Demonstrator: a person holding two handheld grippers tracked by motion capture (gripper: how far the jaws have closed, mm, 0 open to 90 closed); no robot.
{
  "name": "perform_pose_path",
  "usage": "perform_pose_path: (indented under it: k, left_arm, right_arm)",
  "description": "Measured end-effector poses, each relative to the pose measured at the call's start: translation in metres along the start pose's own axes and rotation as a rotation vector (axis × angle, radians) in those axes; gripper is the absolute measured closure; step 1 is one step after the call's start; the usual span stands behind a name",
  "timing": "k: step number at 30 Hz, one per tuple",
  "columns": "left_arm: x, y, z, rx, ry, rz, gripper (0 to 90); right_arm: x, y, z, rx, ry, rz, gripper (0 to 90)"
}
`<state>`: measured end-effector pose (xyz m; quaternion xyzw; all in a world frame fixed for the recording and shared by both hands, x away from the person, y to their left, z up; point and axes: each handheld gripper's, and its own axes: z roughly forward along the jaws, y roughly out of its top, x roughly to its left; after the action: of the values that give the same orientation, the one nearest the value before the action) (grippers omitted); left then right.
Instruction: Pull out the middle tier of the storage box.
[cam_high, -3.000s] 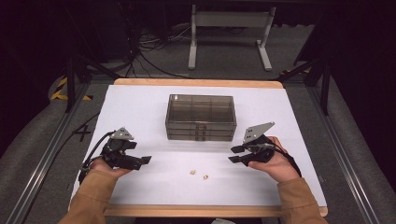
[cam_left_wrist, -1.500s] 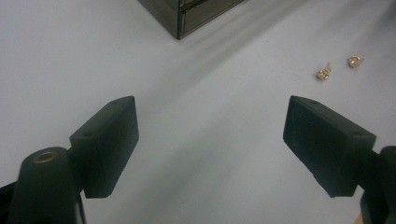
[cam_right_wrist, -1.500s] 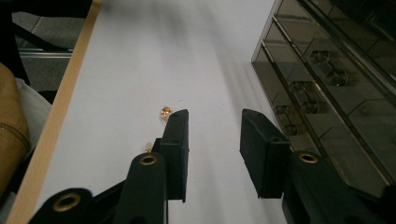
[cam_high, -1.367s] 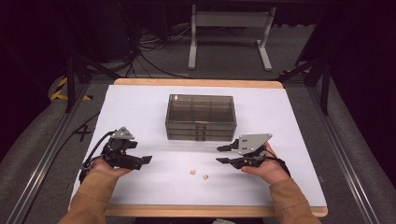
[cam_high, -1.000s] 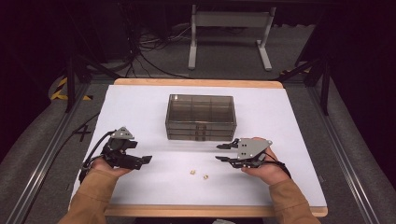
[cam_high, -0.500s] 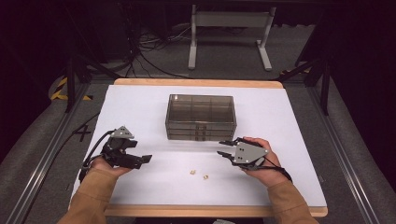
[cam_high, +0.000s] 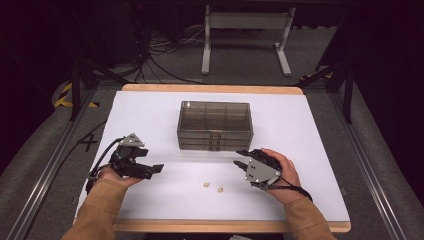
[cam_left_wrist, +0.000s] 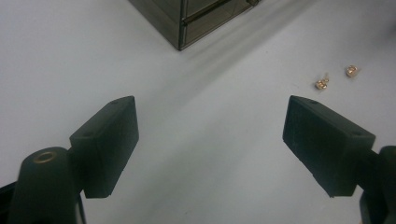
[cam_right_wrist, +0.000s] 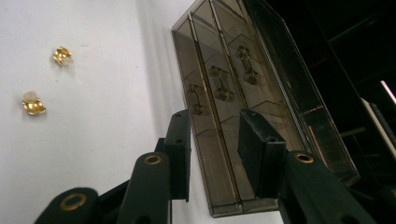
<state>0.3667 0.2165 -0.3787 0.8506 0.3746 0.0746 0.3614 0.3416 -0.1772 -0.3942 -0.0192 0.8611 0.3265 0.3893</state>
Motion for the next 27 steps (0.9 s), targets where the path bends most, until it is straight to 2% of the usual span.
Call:
perform_pose_path:
  k: [7,9,18,20,27]
  left_arm:
    - [0.001,0.0,-0.001,-0.004,0.003,0.0,19.0]
    - [0.001,0.0,-0.001,-0.005,0.006,0.002,19.0]
    - [0.002,0.0,-0.002,-0.009,0.004,-0.005,19.0]
    - [0.001,0.0,-0.002,-0.012,0.005,-0.005,19.0]
    - [0.001,0.0,-0.001,-0.012,0.007,-0.003,18.9]
  right_arm:
    - [0.004,0.001,0.001,0.032,-0.036,-0.022,67.0]
    - [0.005,0.001,0.001,0.057,-0.055,-0.048,67.3]
    - [0.008,0.003,0.001,0.08,-0.11,-0.066,66.9]
    - [0.01,0.003,0.0,0.089,-0.137,-0.081,66.9]
    - [0.014,0.004,0.003,0.112,-0.156,-0.117,67.4]
